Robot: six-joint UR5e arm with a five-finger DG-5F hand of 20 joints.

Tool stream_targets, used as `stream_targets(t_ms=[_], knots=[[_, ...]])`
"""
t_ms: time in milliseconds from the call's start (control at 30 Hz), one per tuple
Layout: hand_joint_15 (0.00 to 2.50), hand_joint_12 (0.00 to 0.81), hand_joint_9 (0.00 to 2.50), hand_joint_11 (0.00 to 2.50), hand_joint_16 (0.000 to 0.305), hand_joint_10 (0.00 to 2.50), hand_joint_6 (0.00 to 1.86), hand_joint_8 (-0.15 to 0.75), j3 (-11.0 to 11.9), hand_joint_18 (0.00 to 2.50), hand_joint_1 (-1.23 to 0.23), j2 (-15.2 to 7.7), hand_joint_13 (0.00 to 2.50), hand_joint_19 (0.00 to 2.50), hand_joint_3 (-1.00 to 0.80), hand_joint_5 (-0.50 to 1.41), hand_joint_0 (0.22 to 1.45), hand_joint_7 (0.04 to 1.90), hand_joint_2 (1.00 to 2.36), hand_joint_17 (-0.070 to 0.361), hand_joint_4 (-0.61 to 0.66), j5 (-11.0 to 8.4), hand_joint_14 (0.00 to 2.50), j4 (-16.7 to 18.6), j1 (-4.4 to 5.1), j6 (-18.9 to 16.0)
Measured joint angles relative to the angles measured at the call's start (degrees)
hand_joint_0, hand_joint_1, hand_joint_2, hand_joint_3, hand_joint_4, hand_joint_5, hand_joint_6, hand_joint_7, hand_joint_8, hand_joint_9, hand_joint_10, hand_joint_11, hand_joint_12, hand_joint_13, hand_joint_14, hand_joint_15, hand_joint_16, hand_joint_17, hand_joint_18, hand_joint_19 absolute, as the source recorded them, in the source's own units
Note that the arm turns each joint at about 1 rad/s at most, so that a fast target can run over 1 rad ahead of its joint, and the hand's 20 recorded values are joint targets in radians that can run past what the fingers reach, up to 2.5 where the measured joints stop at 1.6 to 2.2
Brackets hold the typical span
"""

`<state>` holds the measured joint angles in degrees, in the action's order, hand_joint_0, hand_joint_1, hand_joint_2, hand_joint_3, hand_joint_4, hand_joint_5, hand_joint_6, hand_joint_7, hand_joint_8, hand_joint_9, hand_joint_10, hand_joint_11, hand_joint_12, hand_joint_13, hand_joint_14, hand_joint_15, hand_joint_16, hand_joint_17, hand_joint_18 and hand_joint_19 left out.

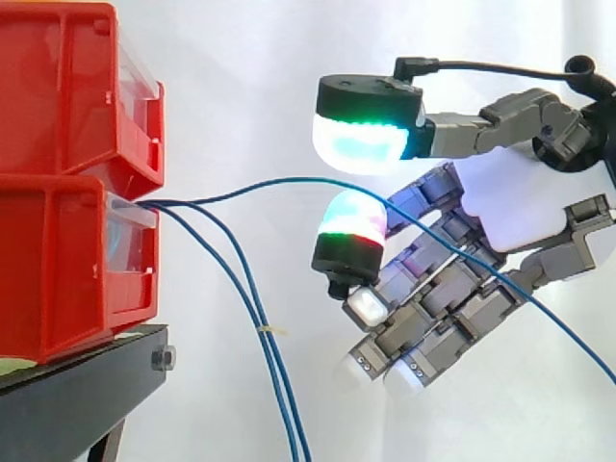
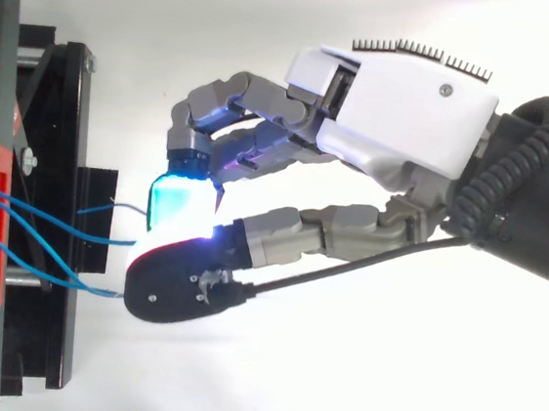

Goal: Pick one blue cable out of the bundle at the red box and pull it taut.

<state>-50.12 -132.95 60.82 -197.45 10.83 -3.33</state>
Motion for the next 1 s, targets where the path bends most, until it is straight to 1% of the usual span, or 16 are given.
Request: stream_targets(t_ms=[133, 300, 667, 1000], knots=[[0.22, 0.437, 0.71, 0.96, 0.064, 0.02, 0.84, 0.32, -0.05, 0.41, -0.84, 0.03, 0.45, 0.26, -0.5, -0.21, 0.53, 1.26, 1.0, 0.144, 0.2, 0.0, 0.01, -0.03, 0.0, 0.0], [0.22, 0.434, 0.73, 0.97, 0.063, 0.02, 0.84, 0.32, -0.06, 0.44, -0.82, 0.02, 0.46, 0.27, -0.49, -0.2, 0.54, 1.26, 1.0, 0.142, 0.21, 0.0, 0.01, -0.01, 0.03, -0.01], [0.22, 0.431, 0.77, 0.97, 0.061, 0.02, 0.85, 0.32, -0.1, 0.44, -0.75, -0.02, 0.49, 0.29, -0.3, -0.18, 0.56, 1.32, 1.01, 0.137, 0.22, 0.0, 0.01, 0.14, 0.01, 0.07], [0.24, 0.438, 0.81, 0.99, 0.061, 0.02, 0.85, 0.319, -0.13, 0.44, -0.72, 0.02, 0.5, 0.29, -0.2, -0.17, 0.55, 1.37, 1.02, 0.137, 0.22, 0.0, 0.01, 0.22, 0.0, 0.16]])
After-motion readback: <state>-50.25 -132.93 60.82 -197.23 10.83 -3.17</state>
